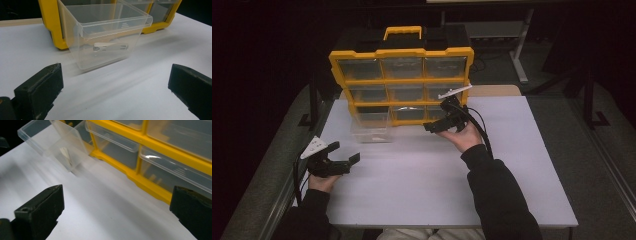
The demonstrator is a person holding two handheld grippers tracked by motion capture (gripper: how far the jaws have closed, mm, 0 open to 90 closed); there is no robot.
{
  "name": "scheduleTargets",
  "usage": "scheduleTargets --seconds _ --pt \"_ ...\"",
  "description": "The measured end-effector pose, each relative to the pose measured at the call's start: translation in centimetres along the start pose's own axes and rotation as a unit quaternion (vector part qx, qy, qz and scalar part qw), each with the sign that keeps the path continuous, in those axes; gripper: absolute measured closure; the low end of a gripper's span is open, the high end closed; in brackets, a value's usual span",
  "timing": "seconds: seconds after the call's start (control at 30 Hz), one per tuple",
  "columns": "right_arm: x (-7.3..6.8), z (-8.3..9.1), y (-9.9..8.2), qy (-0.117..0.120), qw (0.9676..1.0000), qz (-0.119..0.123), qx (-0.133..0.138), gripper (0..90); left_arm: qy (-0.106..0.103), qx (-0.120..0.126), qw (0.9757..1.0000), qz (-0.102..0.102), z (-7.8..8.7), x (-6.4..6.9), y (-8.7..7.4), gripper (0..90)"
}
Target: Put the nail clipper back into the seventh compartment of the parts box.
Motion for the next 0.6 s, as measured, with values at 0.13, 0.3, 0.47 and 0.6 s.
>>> scheduleTargets --seconds 0.13,0.3,0.47,0.6 --pt "0.8 0.5 -0.7 -0.004 0.9999 -0.007 0.006 0.0 0.000 -0.002 1.0000 -0.002 0.0 0.0 0.0 0.0" --pt "1.7 1.2 -1.7 0.005 0.9995 -0.021 0.022 0.0 -0.003 -0.006 1.0000 -0.003 -0.3 0.1 -0.1 0.0" --pt "2.9 2.1 -2.5 -0.006 0.9992 -0.027 0.030 0.0 -0.003 -0.008 1.0000 -0.004 -0.3 0.1 -0.1 0.0" --pt "3.5 2.8 -3.1 -0.012 0.9987 -0.032 0.038 0.0 -0.003 -0.012 0.9999 -0.004 -0.3 0.2 -0.2 0.0"
Point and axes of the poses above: each handheld gripper's, and its own axes: z roughly backward along the jaws, y roughly out of its top, x roughly to its right, the point moved 5 cm from there along -z, roughly forward along the jaws, and after that the axes turned 11 degrees about -y, right-handed, at the moved point
